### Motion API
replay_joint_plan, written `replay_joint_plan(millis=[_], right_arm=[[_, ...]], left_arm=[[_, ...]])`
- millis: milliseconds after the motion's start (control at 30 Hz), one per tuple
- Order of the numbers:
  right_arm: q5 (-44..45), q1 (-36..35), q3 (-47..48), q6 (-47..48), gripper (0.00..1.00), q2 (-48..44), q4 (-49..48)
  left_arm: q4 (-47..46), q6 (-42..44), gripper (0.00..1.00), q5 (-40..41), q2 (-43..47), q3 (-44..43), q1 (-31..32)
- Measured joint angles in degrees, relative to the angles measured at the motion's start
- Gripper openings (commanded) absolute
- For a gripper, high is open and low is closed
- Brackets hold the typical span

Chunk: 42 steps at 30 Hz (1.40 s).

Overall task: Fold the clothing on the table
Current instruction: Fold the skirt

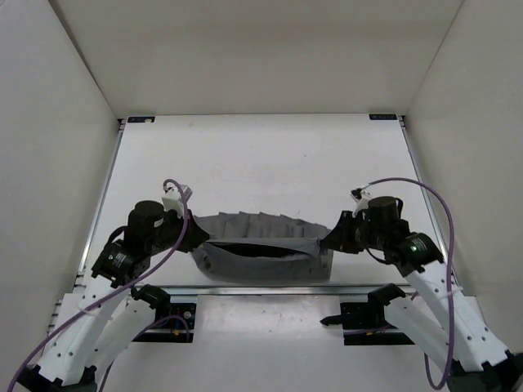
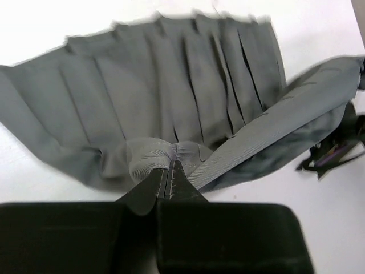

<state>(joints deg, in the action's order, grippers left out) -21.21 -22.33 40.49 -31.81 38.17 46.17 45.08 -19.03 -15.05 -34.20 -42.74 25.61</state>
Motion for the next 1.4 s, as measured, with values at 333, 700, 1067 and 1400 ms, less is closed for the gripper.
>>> replay_joint_plan(millis=[333, 700, 1067, 1400], right_arm=[[-2.05, 5.31, 3.48, 5.57, 0.0, 30.67, -13.35], [-4.33, 13.81, 3.5, 9.42, 0.79, 34.14, -19.15], [1.22, 10.38, 3.45, 11.5, 0.88, 24.79, -14.01], [5.6, 7.17, -3.41, 7.98, 0.88, 24.76, -8.52]], left_arm=[[-7.21, -6.6, 0.06, 2.38, -26.53, -1.51, -3.45], [-8.09, -4.57, 0.98, 5.55, -33.64, -6.88, -7.39], [-14.73, -8.41, 0.0, 4.59, -25.73, -3.91, -0.11], [-11.65, -13.66, 0.0, 10.62, -26.97, 3.65, 1.53]])
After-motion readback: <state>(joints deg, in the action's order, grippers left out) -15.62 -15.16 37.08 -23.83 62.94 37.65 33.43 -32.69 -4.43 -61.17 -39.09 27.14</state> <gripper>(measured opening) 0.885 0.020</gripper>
